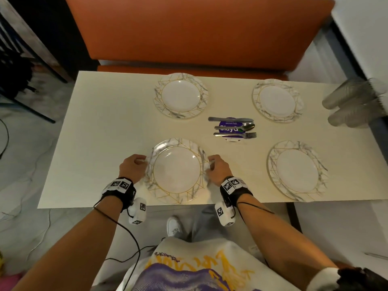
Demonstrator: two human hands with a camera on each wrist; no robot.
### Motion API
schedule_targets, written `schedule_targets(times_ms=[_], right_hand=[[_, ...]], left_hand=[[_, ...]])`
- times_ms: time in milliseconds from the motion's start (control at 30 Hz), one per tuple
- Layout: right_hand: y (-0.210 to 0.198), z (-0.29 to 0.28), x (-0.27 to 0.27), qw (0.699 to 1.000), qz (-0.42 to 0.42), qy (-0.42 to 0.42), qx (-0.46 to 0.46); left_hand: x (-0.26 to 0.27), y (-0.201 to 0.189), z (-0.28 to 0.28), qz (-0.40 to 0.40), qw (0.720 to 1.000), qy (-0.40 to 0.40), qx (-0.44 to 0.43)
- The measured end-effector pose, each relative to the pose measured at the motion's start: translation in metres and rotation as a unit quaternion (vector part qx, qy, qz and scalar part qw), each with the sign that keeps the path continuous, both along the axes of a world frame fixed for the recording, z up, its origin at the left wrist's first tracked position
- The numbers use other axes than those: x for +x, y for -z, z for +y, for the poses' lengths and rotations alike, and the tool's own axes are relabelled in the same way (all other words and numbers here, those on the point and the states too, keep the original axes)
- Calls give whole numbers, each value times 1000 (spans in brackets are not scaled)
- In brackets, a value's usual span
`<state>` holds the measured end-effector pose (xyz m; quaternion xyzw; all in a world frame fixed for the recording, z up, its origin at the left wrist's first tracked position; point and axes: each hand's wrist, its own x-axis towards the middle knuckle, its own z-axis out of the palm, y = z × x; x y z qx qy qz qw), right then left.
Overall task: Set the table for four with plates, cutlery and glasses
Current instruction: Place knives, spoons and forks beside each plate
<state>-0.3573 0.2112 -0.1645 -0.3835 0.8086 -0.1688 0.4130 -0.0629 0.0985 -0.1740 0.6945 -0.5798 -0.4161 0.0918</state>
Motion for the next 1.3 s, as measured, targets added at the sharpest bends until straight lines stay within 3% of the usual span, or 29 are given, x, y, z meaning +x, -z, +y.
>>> schedule_targets(times_ms=[133,267,533,700,867,1033,1300], right_hand=[[-5,-2,-18,1000,6,7,-23],[-15,-13,-52,996,35,11,-82],[-28,-64,-149,989,55,26,-134],[-28,-98,-209,992,54,17,-116],[-16,-123,-246,990,103,-49,-80],[-1,-134,-264,985,131,-107,-29],[10,-147,-280,987,98,-125,-23]], left_hand=[[-19,-9,-9,-24,998,11,-48],[-60,-18,-24,-13,993,71,-98],[-195,-40,-59,57,984,161,-59],[-285,-36,-83,26,971,223,-85],[-345,-17,-103,-39,951,286,-113],[-378,3,-103,-150,910,362,-135],[-383,9,-112,-133,902,403,-85]])
